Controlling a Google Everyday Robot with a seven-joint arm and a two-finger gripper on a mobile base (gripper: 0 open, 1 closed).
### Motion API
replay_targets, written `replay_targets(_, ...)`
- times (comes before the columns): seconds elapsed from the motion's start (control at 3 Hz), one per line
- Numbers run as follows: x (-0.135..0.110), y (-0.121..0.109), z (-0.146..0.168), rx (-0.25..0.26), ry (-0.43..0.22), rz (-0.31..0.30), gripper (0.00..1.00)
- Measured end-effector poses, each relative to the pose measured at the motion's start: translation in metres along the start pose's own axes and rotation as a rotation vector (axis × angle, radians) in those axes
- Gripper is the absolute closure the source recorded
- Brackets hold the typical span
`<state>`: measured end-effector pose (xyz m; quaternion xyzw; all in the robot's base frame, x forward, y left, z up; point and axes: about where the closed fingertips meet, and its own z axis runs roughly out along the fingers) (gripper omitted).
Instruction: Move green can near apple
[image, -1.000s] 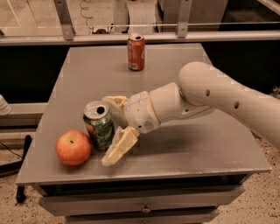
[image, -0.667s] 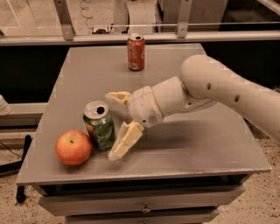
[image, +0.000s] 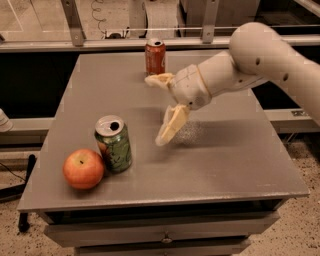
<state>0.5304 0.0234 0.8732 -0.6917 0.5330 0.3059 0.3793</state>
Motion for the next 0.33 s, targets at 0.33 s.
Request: replay_targets(0.33, 0.0130, -0.0474, -0.0551, 0.128, 0.106, 0.019, 0.00)
